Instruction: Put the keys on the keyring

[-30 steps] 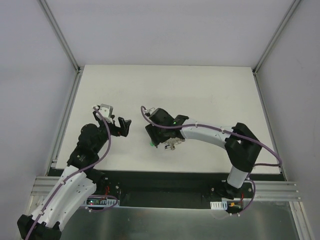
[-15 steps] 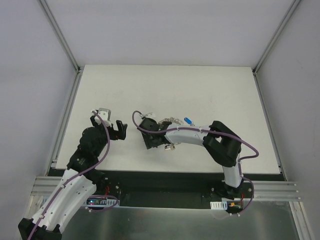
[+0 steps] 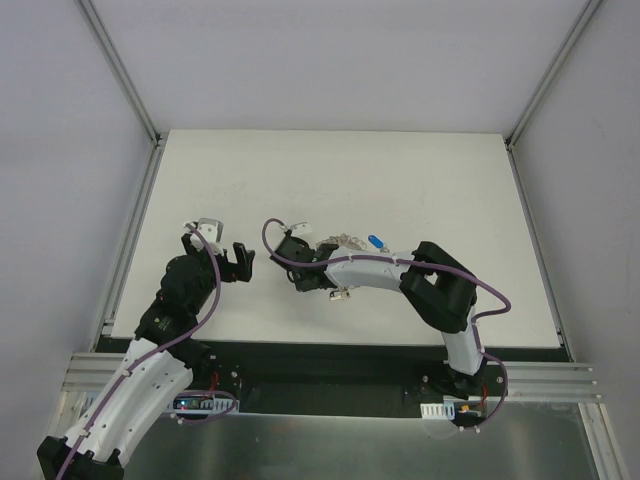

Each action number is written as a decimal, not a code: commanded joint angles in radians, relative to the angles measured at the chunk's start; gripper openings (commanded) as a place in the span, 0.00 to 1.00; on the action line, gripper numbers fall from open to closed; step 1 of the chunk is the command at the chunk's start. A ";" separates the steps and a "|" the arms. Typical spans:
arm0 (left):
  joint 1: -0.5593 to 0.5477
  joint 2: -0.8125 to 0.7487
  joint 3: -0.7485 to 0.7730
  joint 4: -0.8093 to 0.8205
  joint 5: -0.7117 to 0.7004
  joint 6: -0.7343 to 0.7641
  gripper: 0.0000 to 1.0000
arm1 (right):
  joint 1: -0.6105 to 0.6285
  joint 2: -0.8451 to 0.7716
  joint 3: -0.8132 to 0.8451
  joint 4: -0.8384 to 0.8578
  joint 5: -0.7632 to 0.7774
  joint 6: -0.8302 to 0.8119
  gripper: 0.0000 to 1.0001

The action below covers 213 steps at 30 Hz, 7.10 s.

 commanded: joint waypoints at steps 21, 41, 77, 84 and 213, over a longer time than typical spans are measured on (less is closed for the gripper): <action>-0.009 0.236 0.054 0.040 0.243 0.011 0.88 | -0.334 -0.289 -0.058 -0.075 -0.356 -0.210 0.01; -0.017 0.482 0.054 0.450 0.551 0.065 0.83 | -0.399 -0.457 0.064 -0.308 -0.775 -0.681 0.01; -0.342 0.766 -0.053 1.062 0.395 0.211 0.61 | -0.416 -0.545 0.083 -0.406 -0.849 -0.741 0.01; -0.359 0.818 -0.042 1.135 0.366 0.205 0.58 | -0.416 -0.548 0.078 -0.409 -0.852 -0.734 0.01; -0.327 0.563 0.160 0.603 0.445 0.304 0.00 | -0.526 -0.530 -0.177 0.281 -1.294 -0.571 0.55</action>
